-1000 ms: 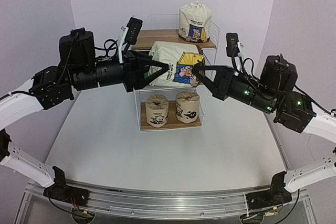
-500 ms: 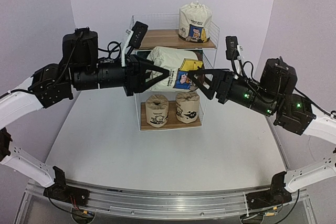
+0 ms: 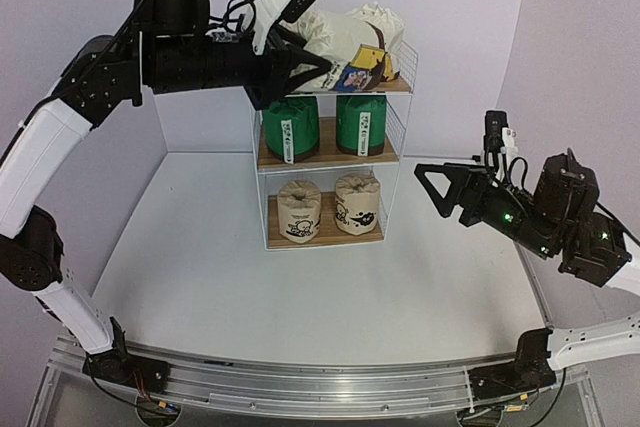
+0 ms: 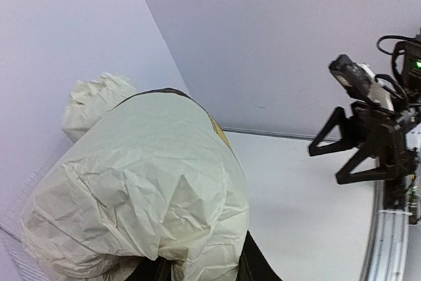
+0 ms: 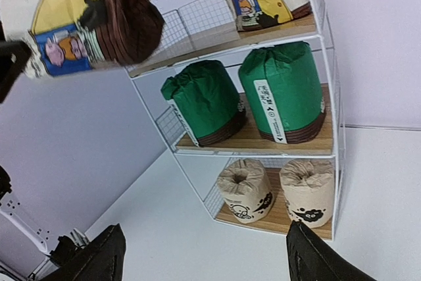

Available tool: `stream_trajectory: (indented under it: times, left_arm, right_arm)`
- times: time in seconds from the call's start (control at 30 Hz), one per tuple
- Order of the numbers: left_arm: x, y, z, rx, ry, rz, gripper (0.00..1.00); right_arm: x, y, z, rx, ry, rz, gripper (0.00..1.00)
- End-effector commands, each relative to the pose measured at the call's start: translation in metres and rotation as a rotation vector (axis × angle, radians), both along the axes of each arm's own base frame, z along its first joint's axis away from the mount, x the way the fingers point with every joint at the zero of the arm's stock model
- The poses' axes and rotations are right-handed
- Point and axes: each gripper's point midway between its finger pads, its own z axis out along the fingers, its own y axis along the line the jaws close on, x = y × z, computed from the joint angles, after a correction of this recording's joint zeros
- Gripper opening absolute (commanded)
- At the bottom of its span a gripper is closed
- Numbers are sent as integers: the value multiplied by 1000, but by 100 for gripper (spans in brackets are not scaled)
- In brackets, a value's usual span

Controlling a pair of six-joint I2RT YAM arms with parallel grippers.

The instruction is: Place and organize the paper towels onto the shelf

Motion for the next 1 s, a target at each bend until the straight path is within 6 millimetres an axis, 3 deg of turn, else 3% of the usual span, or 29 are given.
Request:
stream_trajectory:
  times: [0.0,0.13,0.2,0.57,0.97]
  left_arm:
    - [31,22,29,108,-259,187,25]
    - [41,21,20,197,-300,221,22]
    - [42,24,20,211,-310,233,25]
    - [58,59,19,238,-339,400,34]
    - [85,51,22,227,-361,499,35]
  right_arm:
    - [8,-13,-16,-51,33,-90,81]
    - [12,-12,-20,-72,40,-110,81]
    - [14,-12,-22,-82,40,-122,81]
    - [21,-6,-33,-122,53,-145,81]
    - [22,-8,-39,-120,65,-155,82]
